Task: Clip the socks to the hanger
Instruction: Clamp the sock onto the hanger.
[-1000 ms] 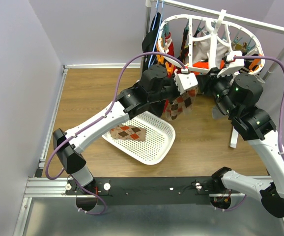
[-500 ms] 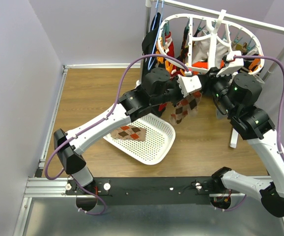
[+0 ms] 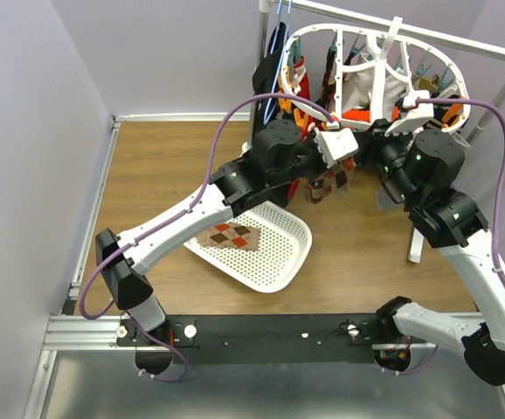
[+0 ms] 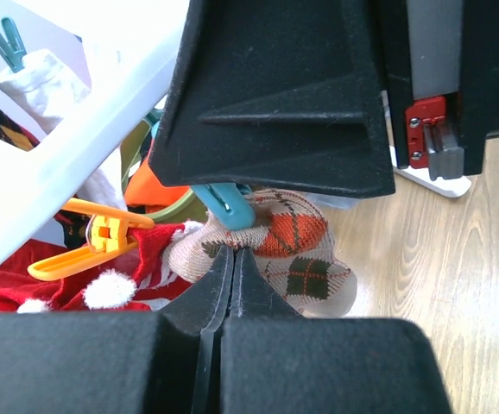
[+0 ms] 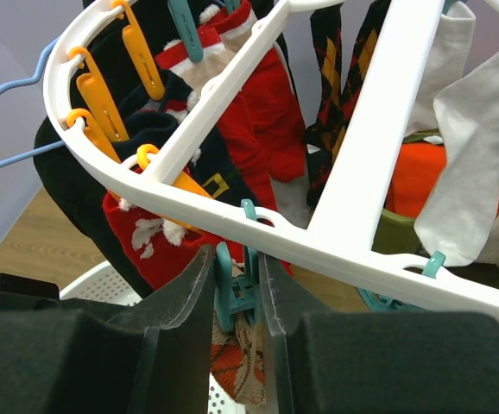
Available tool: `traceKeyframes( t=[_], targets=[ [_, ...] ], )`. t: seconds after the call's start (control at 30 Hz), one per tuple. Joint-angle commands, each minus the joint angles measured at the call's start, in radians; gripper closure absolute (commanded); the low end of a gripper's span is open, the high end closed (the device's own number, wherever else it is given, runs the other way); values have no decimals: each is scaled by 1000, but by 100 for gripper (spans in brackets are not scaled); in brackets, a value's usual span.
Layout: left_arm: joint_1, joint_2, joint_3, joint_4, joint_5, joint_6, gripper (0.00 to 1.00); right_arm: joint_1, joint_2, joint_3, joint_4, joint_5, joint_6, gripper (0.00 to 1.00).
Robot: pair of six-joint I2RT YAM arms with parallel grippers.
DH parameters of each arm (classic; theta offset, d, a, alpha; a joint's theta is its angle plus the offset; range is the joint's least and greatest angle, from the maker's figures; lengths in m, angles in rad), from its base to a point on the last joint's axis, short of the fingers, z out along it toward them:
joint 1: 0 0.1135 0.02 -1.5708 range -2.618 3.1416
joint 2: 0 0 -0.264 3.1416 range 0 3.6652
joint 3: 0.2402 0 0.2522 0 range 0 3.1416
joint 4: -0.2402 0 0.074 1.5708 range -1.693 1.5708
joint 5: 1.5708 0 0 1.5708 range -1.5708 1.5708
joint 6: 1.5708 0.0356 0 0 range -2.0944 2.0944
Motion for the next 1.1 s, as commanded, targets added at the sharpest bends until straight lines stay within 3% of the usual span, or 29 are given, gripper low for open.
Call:
traceKeyframes(
  t=[0.0, 0.07, 0.33, 0.47, 0.57, 0.77, 0.83, 0.97, 1.07],
  targets=[
    [-5, -25, -6, 43, -26, -7, 100, -1, 5, -9, -18, 14, 3, 57],
    [-5, -25, -9, 43, -26, -7, 100, -1, 5, -8, -16, 11, 6, 51],
    [-8, -31, -30, 54, -17, -22, 100, -1, -9, 34, -41, -17, 21, 42],
    [-7, -55, -65, 92, -24, -39, 72, -1, -22, 84, -106, -23, 25, 37],
    [-7, -88, -108, 129, -29, -62, 59, 1, -29, 135, -183, -18, 23, 35],
    [-7, -174, -218, 219, -44, -131, 49, -1, -43, 208, -381, 18, 32, 34],
    [-8, -212, -255, 293, -52, -166, 46, -1, -49, 222, -421, 73, 40, 34],
    [-13, -261, -344, 387, -41, -228, 30, -1, -32, 264, -537, 236, 67, 34],
    [-19, -278, -384, 454, -14, -271, 26, -1, -12, 276, -547, 304, 75, 34]
  ],
)
